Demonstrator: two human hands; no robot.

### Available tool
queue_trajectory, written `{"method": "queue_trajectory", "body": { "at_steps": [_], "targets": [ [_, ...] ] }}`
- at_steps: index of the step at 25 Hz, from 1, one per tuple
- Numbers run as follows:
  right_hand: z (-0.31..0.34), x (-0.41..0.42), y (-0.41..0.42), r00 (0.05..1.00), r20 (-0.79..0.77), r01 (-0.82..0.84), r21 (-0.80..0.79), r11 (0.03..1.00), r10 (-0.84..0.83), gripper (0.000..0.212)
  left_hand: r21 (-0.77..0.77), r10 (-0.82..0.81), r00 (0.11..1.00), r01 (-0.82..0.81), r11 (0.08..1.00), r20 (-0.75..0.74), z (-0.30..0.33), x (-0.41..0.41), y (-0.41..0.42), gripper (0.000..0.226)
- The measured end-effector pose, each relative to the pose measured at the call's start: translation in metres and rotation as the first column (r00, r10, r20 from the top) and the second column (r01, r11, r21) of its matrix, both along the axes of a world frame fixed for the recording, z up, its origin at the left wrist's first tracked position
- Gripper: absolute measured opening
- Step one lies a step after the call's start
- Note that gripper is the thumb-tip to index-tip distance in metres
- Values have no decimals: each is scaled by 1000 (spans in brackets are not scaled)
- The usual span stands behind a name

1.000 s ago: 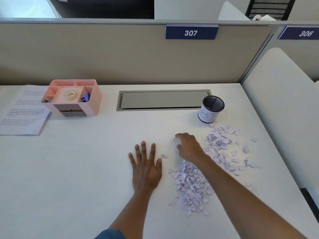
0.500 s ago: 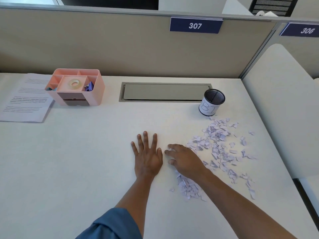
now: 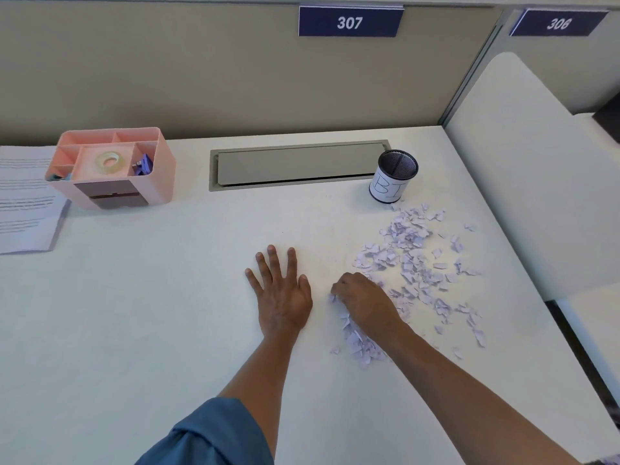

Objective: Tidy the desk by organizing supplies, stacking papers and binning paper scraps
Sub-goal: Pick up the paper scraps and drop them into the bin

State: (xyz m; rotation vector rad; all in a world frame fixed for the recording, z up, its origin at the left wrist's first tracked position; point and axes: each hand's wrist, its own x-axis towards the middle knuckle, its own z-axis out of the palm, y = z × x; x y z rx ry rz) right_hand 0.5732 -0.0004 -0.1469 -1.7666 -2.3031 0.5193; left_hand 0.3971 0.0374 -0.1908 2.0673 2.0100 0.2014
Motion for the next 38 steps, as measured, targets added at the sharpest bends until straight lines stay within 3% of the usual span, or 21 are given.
{"method": "queue_trajectory", "body": {
  "at_steps": [3, 6, 11, 13, 19, 24, 29, 34, 38],
  "targets": [
    [3, -1, 5, 966, -159, 209, 11, 978, -205, 17, -11, -9, 1000, 9, 1000, 8, 0, 0, 0, 64],
    [15, 3, 14, 861, -300, 421, -33, 906, -411, 13, -24, -17, 1000, 18, 1000, 11, 1, 0, 0, 65],
    [56, 35, 52, 622, -522, 600, -161, 783, -584, 5, -30, -6, 1000, 7, 1000, 17, 0, -3, 0, 65],
    [75, 54, 77, 581, -540, 646, -149, 749, -609, 5, -25, -9, 1000, 9, 1000, 18, 0, -1, -1, 65],
    [112, 102, 167, 638, -479, 687, 3, 726, -602, 12, -16, 3, 1000, -3, 1000, 22, 2, 0, -1, 64],
    [108, 116, 214, 699, -363, 673, 43, 738, -616, 14, -7, 11, 1000, -11, 1000, 7, 1, 0, 0, 64],
    [99, 127, 218, 712, -339, 653, -3, 757, -615, 23, -12, 12, 1000, -12, 1000, -5, 1, 0, 1, 64],
    [102, 142, 202, 673, -390, 716, 130, 686, -628, 20, -13, 18, 1000, -18, 1000, -3, 2, 0, 1, 64],
    [66, 168, 175, 639, -248, 756, 26, 654, -728, 18, -7, 16, 1000, -16, 1000, -2, 2, 0, 1, 63]
  ]
}}
